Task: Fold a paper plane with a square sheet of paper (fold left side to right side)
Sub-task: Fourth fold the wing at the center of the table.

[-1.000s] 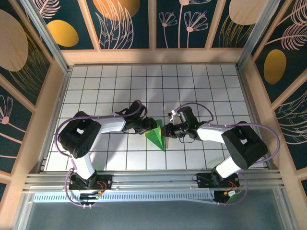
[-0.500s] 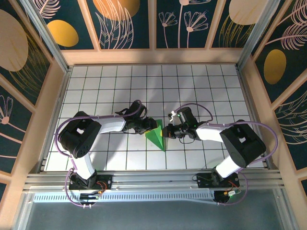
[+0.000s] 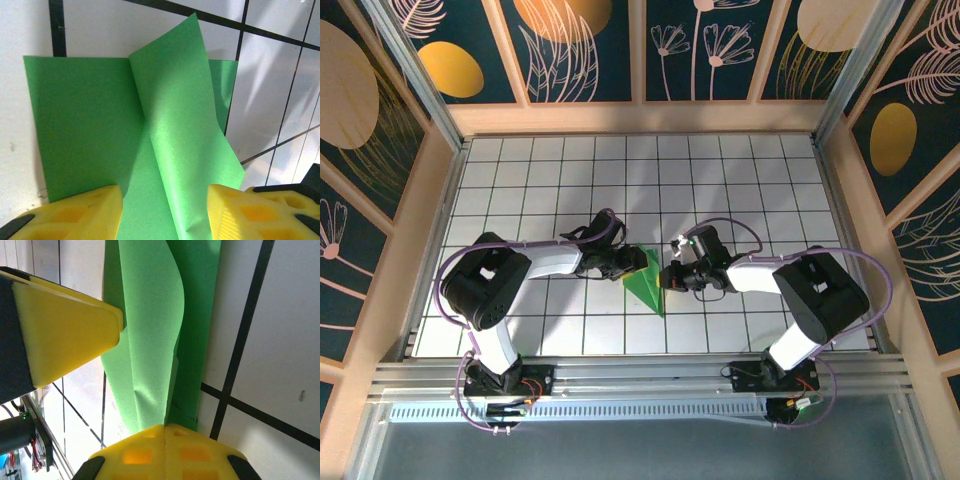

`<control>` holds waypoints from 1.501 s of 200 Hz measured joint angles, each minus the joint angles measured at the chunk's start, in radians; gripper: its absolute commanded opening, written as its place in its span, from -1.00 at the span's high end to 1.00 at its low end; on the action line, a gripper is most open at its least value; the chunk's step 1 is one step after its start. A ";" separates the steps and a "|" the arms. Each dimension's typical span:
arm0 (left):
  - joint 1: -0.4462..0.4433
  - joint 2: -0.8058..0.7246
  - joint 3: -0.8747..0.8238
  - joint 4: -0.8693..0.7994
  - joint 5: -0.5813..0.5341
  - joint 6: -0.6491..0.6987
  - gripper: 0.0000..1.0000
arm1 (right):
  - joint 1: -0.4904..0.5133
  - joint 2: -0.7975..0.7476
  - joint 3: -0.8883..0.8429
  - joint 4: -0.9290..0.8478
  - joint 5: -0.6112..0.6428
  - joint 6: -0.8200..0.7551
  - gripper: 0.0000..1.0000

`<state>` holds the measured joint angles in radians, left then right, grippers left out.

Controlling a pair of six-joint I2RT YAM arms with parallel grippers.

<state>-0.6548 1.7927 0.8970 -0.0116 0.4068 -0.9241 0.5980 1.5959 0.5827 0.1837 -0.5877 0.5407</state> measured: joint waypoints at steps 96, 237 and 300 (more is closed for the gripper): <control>0.000 0.000 0.000 0.000 0.000 0.000 0.01 | 0.000 0.028 0.026 -0.023 0.022 -0.016 1.00; 0.000 0.000 0.000 0.001 0.001 0.000 -0.03 | 0.004 0.067 0.051 -0.034 0.037 -0.019 1.00; -0.001 -0.012 0.035 -0.063 -0.068 0.026 -0.15 | 0.006 0.068 0.055 -0.042 0.041 -0.020 1.00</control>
<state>-0.6559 1.7809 0.9321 -0.0742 0.3393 -0.8978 0.6041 1.6634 0.6380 0.1421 -0.5465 0.5209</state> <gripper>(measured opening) 0.562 0.051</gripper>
